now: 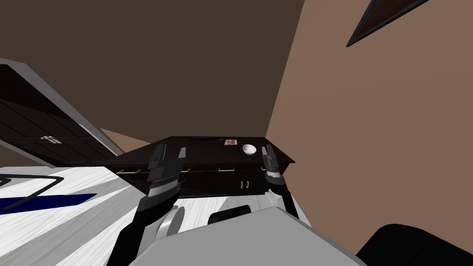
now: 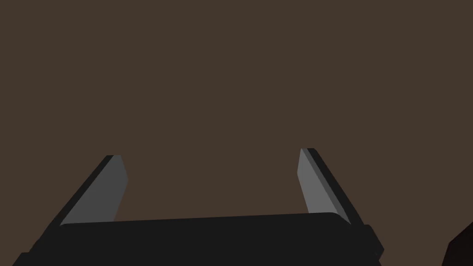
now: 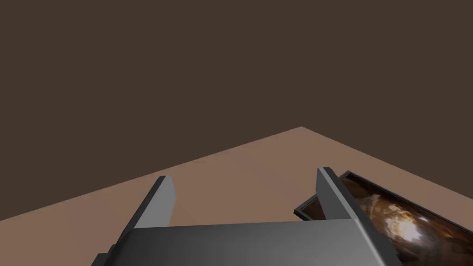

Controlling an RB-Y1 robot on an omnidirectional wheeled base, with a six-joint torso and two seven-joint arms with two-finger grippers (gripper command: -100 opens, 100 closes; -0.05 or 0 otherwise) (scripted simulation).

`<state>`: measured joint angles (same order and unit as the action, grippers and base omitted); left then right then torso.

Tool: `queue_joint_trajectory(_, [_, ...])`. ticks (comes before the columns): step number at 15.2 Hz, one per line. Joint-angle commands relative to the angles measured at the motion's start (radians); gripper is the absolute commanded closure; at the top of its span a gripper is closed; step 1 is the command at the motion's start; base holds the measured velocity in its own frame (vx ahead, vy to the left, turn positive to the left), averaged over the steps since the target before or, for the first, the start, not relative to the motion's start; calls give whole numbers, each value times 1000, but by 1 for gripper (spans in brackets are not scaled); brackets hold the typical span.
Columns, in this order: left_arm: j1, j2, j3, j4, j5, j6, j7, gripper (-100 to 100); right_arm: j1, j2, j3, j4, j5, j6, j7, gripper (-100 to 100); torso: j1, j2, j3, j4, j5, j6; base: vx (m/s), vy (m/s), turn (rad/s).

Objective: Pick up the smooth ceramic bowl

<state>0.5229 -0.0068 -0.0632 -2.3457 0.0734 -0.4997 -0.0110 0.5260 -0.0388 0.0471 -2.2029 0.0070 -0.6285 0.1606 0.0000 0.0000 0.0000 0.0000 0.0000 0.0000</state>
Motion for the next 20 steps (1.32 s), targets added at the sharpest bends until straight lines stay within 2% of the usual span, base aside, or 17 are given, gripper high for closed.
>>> queue_joint_trajectory(1, [0, 0, 0, 0, 0, 0, 0, 0, -2, -48, -4, 13, 12, 0, 7, -100, 0, 0, 0, 0, 0, 0, 1, 13, 39])
queue_joint_trajectory(2, [0, 0, 0, 0, 0, 0, 0, 0, -2, -48, -4, 13, 12, 0, 7, -100, 0, 0, 0, 0, 0, 0, 2, 19, 46])
queue_joint_trajectory(4, [0, 0, 0, 0, 0, 0, 0, 0, -5, -100, -10, 33, 30, 1, 16, -100, 1, 0, 0, 0, 0, 0, 2, 24, 52])
queue_joint_trajectory(5, [0, 0, 0, 0, 0, 0, 0, 0, -5, -102, -10, 33, 30, 1, 16, -100, 1, 0, 0, 0, 0, 0, 1, 28, 40])
queue_joint_trajectory(6, [0, 0, 0, 0, 0, 0, 0, 0, -7, -134, -14, 45, 42, 1, 22, -100, 1, 0, 0, 0, 0, 0, 2, 30, 46])
queue_joint_trajectory(7, [0, 0, 0, 0, 0, 0, 0, 0, -7, -134, -14, 45, 42, 1, 22, -100, 2, 0, 0, 0, 0, 0, 3, 27, 36])
queue_joint_trajectory(8, [0, 0, 0, 0, 0, 0, 0, 0, -9, -169, -19, 60, 55, 1, 29, -100, 2, 0, 0, 0, 0, 0, 2, 30, 42])
queue_joint_trajectory(9, [0, 0, 0, 0, 0, 0, 0, 0, -9, -169, -19, 60, 55, 1, 29, -100, 2, 0, 0, 0, 0, 0, 2, 28, 39])
queue_joint_trajectory(10, [0, 0, 0, 0, 0, 0, 0, 0, -11, -205, -23, 76, 70, 1, 37, -100, 2, 0, 0, 0, 0, 0, 6, 33, 56])
queue_joint_trajectory(11, [0, 0, 0, 0, 0, 0, 0, 0, -11, -207, -23, 76, 70, 1, 37, -100, 2, 0, 0, 0, 0, 0, 6, 31, 48])
queue_joint_trajectory(12, [0, 0, 0, 0, 0, 0, 0, 0, -13, -242, -28, 94, 87, 2, 46, -100, 2, 0, 0, 0, 0, 0, 4, 37, 75])
queue_joint_trajectory(13, [0, 0, 0, 0, 0, 0, 0, 0, -13, -247, -28, 94, 87, 2, 46, -100, 2, 0, 0, 0, 0, 0, 3, 36, 55])
queue_joint_trajectory(14, [0, 0, 0, 0, 0, 0, 0, 0, -15, -281, -34, 114, 105, 2, 55, -100, 2, 0, 0, 0, 0, 0, 1, 36, 67])
queue_joint_trajectory(15, [0, 0, 0, 0, 0, 0, 0, 0, -15, -290, -34, 114, 105, 2, 55, -100, 2, 0, 0, 0, 0, 0, 2, 33, 58])
queue_joint_trajectory(18, [0, 0, 0, 0, 0, 0, 0, 0, -19, -364, -45, 157, 144, 2, 75, -100, 2, -1, 0, 0, 0, 0, 7, 39, 67])
queue_joint_trajectory(19, [0, 0, 0, 0, 0, 0, 0, 0, -19, -382, -45, 157, 144, 2, 75, -100, 2, -1, 0, 0, 1, 0, 7, 43, 63])
queue_joint_trajectory(20, [0, 0, 0, 0, 0, 0, 0, 0, -22, -408, -50, 180, 165, 2, 86, -100, 3, -1, 0, 0, 1, 0, 6, 48, 87])
